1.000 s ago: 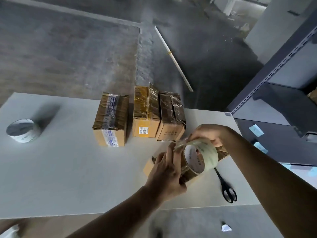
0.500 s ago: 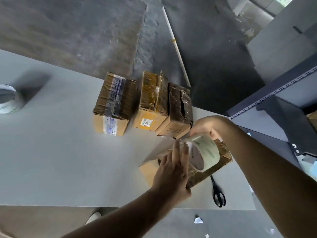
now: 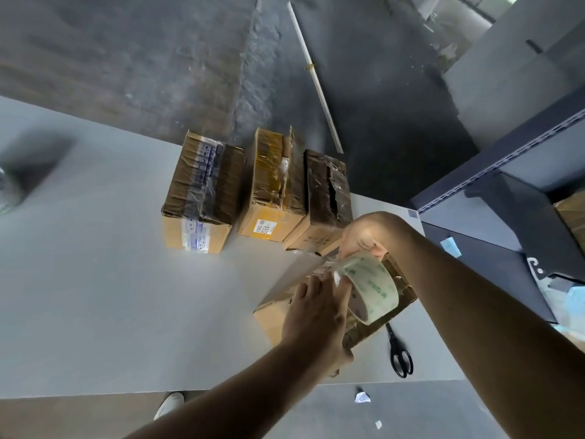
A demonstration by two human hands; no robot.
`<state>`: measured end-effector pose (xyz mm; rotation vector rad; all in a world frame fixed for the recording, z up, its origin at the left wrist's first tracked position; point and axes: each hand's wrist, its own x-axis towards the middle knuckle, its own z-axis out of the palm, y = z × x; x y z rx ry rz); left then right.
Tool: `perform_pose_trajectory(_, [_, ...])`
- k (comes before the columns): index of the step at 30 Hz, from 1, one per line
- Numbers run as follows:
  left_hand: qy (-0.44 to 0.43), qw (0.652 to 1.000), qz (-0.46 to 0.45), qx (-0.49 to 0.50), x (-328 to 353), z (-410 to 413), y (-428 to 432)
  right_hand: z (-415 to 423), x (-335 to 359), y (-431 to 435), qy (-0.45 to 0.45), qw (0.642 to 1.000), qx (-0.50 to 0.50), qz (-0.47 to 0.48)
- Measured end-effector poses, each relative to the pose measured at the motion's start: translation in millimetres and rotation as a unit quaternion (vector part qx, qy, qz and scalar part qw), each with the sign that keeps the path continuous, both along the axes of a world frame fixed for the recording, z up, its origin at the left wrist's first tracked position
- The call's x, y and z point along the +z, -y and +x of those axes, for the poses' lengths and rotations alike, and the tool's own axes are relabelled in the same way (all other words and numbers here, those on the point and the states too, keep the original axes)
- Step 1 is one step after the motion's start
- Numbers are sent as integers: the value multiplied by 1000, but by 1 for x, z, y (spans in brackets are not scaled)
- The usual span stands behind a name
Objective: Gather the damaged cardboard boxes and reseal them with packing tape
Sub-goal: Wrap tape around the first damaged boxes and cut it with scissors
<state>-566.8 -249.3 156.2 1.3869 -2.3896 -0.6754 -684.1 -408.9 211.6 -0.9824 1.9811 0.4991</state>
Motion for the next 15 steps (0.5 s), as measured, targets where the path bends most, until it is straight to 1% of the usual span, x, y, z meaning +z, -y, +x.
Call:
perform_pose_trajectory(1, [0,1000,6,-1,0,-1,0,3,1,-2,-22,998,31,42])
perform_pose_trajectory(2, [11,1000,9,-3,0,0,1,3,0,-3,-44,996,61,50])
perform_pose_trajectory(3, [10,1000,10,1,-3,-2,1,4,2,-4,-48,995,64,58])
perform_pose_trajectory(5, [0,1000,13,0,-4,-3,2,5,4,-4,-41,996,62,50])
perform_pose_trajectory(8, [4,1000,23,0,-4,-5,0,3,5,-9,-54,997,60,20])
perform_pose_trajectory(9, [8,1000,23,0,-4,-5,-2,2,3,-9,-48,996,71,16])
perform_pose_trajectory(12, [11,1000,16,11,-6,-7,-4,2,4,-10,-65,988,130,57])
perform_pose_trajectory(15, [9,1000,12,14,-5,-6,-1,6,9,-8,-84,982,162,38])
